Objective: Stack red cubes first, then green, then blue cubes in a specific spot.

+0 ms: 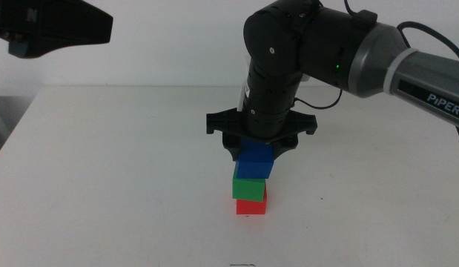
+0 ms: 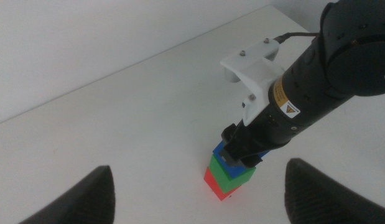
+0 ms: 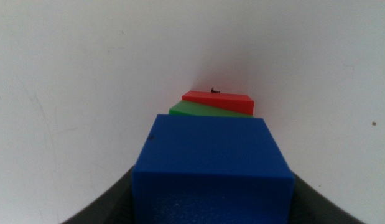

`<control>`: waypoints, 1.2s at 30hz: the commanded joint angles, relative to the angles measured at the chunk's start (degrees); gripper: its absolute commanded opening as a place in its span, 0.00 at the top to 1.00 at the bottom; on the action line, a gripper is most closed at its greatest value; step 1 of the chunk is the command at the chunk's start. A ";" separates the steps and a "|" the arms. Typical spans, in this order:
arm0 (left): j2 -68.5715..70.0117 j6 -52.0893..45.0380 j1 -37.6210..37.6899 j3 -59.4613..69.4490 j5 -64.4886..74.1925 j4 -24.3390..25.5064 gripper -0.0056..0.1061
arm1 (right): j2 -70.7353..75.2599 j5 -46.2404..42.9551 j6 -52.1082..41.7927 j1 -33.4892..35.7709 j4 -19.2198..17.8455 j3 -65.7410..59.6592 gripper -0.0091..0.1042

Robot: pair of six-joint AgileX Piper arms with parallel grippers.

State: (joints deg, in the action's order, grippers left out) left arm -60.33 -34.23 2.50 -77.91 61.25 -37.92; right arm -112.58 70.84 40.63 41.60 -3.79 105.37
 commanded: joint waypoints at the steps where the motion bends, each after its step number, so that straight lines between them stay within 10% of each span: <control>1: 0.61 0.55 0.18 -1.28 -3.08 -2.93 0.11 | 3.23 -0.07 -1.11 0.08 -1.06 1.94 0.47; 20: 0.61 0.55 0.18 -1.28 -3.08 -2.93 0.11 | 9.27 -0.63 -3.70 -2.49 -0.19 2.00 0.31; 36: 0.61 0.55 0.18 -1.28 -3.08 -2.93 0.11 | 33.25 3.39 -34.66 -19.07 4.79 1.88 0.31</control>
State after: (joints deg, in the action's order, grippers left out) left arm -60.33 -34.23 2.50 -77.91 61.25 -37.92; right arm -83.24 72.28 9.75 23.63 0.89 105.37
